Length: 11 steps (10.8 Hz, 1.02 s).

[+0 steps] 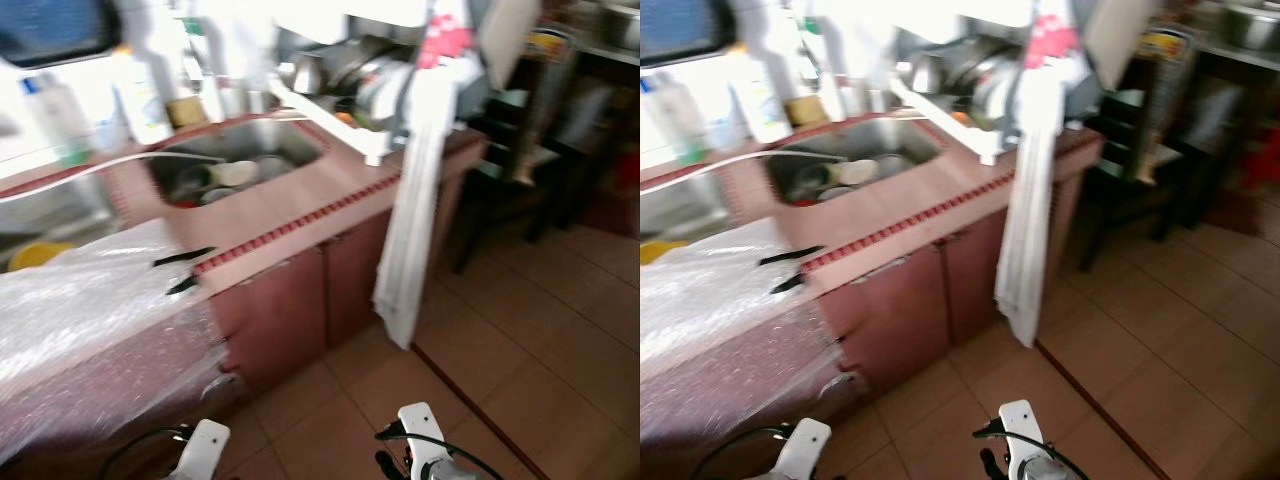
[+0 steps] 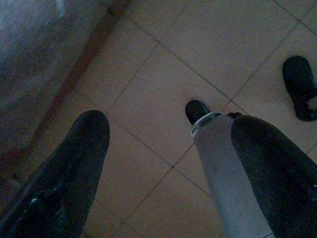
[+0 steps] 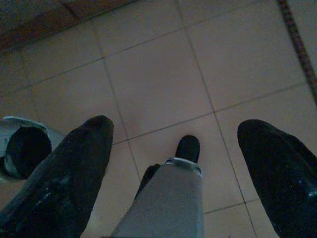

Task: Kitchen organization

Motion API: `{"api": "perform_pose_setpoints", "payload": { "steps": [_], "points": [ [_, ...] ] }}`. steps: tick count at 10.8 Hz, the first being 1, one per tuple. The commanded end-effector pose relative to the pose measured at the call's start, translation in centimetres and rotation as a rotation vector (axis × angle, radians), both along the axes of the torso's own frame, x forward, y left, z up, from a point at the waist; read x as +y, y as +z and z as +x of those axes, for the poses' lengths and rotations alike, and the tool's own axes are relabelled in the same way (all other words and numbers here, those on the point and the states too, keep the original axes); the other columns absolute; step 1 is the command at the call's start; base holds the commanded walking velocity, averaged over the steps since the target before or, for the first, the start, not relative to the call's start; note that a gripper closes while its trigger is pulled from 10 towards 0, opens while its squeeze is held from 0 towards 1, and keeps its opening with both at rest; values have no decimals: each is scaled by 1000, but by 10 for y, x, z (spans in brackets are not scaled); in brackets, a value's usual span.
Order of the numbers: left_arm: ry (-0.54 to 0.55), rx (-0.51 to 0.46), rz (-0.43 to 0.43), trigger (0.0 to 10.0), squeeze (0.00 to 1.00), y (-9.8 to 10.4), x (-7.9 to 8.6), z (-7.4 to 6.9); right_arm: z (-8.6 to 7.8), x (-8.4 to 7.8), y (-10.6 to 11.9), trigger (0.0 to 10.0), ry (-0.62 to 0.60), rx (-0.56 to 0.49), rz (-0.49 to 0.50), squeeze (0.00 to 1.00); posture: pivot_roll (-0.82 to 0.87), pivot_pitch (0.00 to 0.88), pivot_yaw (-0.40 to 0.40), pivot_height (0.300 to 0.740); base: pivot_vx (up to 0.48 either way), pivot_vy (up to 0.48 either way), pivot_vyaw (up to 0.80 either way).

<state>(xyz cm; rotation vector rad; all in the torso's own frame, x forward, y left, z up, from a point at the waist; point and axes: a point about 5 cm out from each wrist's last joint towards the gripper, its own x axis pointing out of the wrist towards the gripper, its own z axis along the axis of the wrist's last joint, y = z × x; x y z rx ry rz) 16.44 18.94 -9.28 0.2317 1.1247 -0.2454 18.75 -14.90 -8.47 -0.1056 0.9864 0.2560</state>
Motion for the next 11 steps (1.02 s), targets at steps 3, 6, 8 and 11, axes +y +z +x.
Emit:
{"api": "perform_pose_setpoints", "payload": {
  "steps": [3, 6, 8, 11],
  "points": [
    [-18, 0, 19, 10000, 0, 0, 0, 1, -1, 2, 0, 10000, 6, 4, 0, 0, -157, 0, 86, 740, 0, 0, -800],
    [-23, -2, 16, 10000, 0, 0, -5, 2, -2, 2, -1, 10000, 3, 7, 2, 0, -157, 0, 88, 740, 0, 0, -800],
    [-21, -5, 15, 10000, 0, 0, -5, 2, -2, 3, -1, 10000, 1, 7, 5, 0, -158, 0, 88, 740, 0, 0, -706],
    [-29, -2, 20, 10000, 0, 0, -3, 2, -2, 3, -1, 10000, -2, 6, 9, 0, -160, 0, 89, 740, 0, 0, 0]
  ]
}}
